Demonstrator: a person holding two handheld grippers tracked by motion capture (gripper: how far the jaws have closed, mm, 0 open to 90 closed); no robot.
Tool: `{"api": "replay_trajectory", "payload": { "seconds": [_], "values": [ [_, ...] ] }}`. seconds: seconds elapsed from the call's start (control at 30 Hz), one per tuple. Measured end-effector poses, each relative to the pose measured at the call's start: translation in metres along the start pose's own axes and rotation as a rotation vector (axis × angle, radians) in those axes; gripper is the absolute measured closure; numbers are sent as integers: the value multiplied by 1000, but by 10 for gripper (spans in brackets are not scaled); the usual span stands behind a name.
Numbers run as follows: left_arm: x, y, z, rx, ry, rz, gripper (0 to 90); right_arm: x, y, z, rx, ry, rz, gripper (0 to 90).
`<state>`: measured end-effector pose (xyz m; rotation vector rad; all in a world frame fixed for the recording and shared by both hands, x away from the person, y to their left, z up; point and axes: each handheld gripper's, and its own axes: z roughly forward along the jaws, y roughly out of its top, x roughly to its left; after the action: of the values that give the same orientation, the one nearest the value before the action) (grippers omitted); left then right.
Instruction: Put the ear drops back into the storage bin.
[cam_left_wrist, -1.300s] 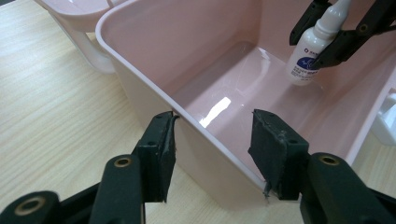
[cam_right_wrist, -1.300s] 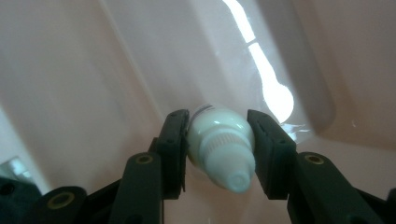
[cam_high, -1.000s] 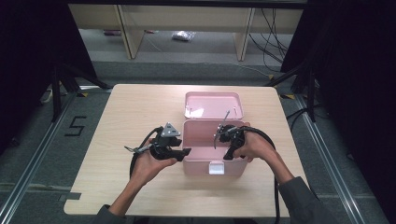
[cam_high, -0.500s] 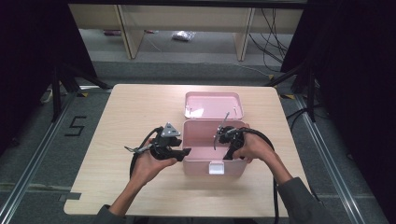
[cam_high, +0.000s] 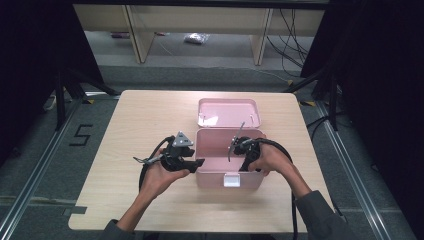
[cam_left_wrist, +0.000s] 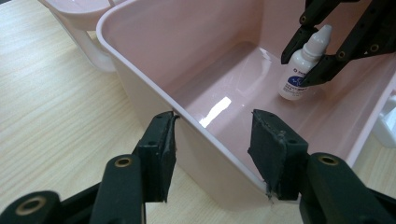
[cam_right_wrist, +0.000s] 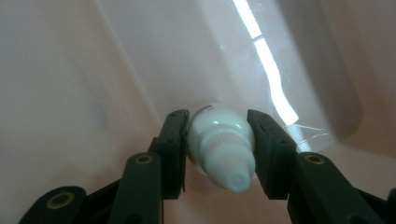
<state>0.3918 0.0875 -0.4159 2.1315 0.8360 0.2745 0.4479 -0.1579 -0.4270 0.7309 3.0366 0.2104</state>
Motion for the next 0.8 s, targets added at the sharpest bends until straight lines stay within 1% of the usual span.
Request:
{"api": "replay_trajectory", "payload": {
  "seconds": [0.03,0.07,0.1,0.13,0.17,0.2,0.23,0.27,0.3,0.33,0.37,0.4,0.43,0.47,0.5,0.53,0.57,0.6,0.63,0.67,0.7,0.73,0.77,0.8],
  "values": [
    [0,0,0,-1,-1,-2,501,-1,0,0,2,-2,-9,600],
    [1,0,0,0,-1,-1,501,-1,0,1,-1,9,-10,598],
    [0,0,0,1,0,-1,502,-3,0,1,-1,0,-13,596],
    [0,0,0,0,2,0,502,0,0,0,5,13,15,597],
    [-1,0,0,0,3,2,502,0,-1,0,0,18,15,588],
    [0,0,0,0,1,0,503,1,-1,-2,1,18,13,572],
    [0,0,0,0,0,-1,502,-1,-1,-5,-10,4,5,544],
    [0,0,0,-1,0,-2,504,-1,-2,-7,-30,5,8,521],
    [0,0,0,2,7,0,504,-1,-2,-12,-36,20,33,490],
    [0,0,1,2,8,1,502,-1,-3,-17,-48,21,46,436],
    [0,0,1,2,8,2,496,-1,-4,-23,-69,21,51,434],
    [0,-1,1,-1,2,-3,493,0,-4,-27,-97,33,54,423],
    [1,-1,2,-3,2,-8,489,-1,-5,-32,-122,35,63,415],
    [1,-1,2,-5,15,-11,482,-1,-7,-37,-151,44,76,415],
    [1,-1,2,-6,11,-12,473,-3,-8,-40,-174,37,75,412],
    [0,0,2,-10,-5,-15,462,-3,-9,-43,-183,43,93,407],
    [1,0,3,-15,-2,-24,450,-6,-11,-46,-212,33,76,404],
    [1,0,3,-15,1,-26,432,-7,-13,-48,-231,30,98,405],
    [2,1,3,-21,7,-35,416,-8,-14,-50,-243,27,111,403],
    [3,2,3,-27,4,-44,401,-9,-16,-52,-264,26,126,400],
    [4,3,2,-26,8,-45,391,-10,-18,-54,-280,19,126,398],
    [6,4,2,-25,15,-47,387,-10,-20,-56,-286,17,137,398],
    [7,5,2,-31,28,-53,383,-11,-22,-58,-298,8,132,397],
    [9,7,1,-36,15,-59,375,-12,-23,-59,-308,3,131,395]
  ]
}}
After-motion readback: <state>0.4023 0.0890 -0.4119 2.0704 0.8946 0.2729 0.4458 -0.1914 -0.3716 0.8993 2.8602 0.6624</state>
